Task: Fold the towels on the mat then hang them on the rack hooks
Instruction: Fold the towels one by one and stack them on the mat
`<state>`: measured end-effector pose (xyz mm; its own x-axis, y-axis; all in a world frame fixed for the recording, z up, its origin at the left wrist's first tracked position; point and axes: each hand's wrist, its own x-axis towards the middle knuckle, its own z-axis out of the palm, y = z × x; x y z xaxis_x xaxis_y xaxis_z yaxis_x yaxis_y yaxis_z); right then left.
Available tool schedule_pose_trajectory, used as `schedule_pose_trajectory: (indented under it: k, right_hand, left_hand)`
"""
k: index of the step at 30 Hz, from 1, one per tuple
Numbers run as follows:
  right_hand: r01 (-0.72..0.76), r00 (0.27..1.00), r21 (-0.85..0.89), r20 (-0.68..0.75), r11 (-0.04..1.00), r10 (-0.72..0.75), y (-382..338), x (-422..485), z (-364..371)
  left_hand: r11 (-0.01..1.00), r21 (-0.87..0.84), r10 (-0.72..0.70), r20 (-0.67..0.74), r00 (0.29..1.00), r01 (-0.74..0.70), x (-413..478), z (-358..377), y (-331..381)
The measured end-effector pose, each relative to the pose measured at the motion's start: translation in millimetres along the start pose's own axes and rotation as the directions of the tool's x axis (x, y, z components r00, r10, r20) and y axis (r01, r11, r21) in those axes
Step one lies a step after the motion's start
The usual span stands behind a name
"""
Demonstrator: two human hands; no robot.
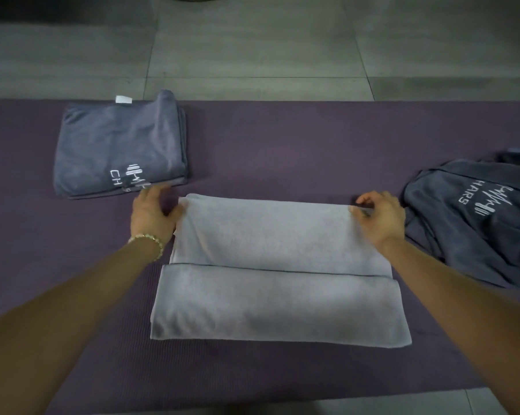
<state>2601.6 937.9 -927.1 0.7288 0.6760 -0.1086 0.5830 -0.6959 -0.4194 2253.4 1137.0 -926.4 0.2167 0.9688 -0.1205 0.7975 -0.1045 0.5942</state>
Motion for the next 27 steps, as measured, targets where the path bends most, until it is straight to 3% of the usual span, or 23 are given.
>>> schedule_pose_trajectory:
  k: [2,4,5,8,10,12,14,17,19,21,23,27]
  right_hand:
    - [0.201,0.979,0.1,-0.001,0.974,-0.202,-12,-29,4]
    - [0.383,0.907,0.3,0.057,0.874,-0.417,-25,-75,12]
    - [0.424,0.861,0.362,0.125,0.83,-0.494,-26,-101,18]
    - [0.591,0.689,0.321,0.276,0.74,-0.67,-17,-169,39]
    - [0.699,0.593,0.22,0.356,0.681,-0.723,-5,-191,50]
    - [0.758,0.551,0.133,0.394,0.639,-0.736,2,-195,55]
    - [0.776,0.548,0.112,0.366,0.621,-0.752,3,-190,58]
    - [0.75,0.571,0.181,0.309,0.636,-0.761,-3,-180,55]
    - [0.717,0.589,0.233,0.301,0.656,-0.75,-13,-171,43]
    - [0.569,0.673,0.292,0.371,0.769,-0.64,-29,-153,23]
    - [0.376,0.709,0.342,0.493,0.862,-0.505,-46,-122,6]
    - [0.218,0.779,0.405,0.476,0.888,-0.408,-71,-55,-13]
  left_hand:
    - [0.961,0.044,0.273,0.001,0.962,-0.273,-29,2,8]
    - [0.861,-0.093,0.508,0.131,0.851,-0.499,-70,8,12]
    - [0.827,-0.179,0.562,0.23,0.795,-0.533,-95,13,10]
    - [0.767,-0.226,0.634,0.415,0.653,-0.601,-148,32,-11]
    - [0.697,-0.082,0.639,0.523,0.564,-0.713,-160,41,-26]
    - [0.603,0.047,0.632,0.581,0.513,-0.797,-158,44,-32]
    - [0.561,0.08,0.659,0.559,0.503,-0.824,-153,45,-31]
    - [0.579,0.031,0.693,0.508,0.512,-0.815,-148,43,-28]
    - [0.66,-0.062,0.663,0.515,0.542,-0.749,-141,32,-15]
    - [0.779,-0.11,0.543,0.611,0.576,-0.617,-121,14,9]
    - [0.821,-0.119,0.477,0.681,0.556,-0.559,-88,2,37]
    - [0.841,-0.077,0.471,0.592,0.654,-0.536,-23,-5,81]
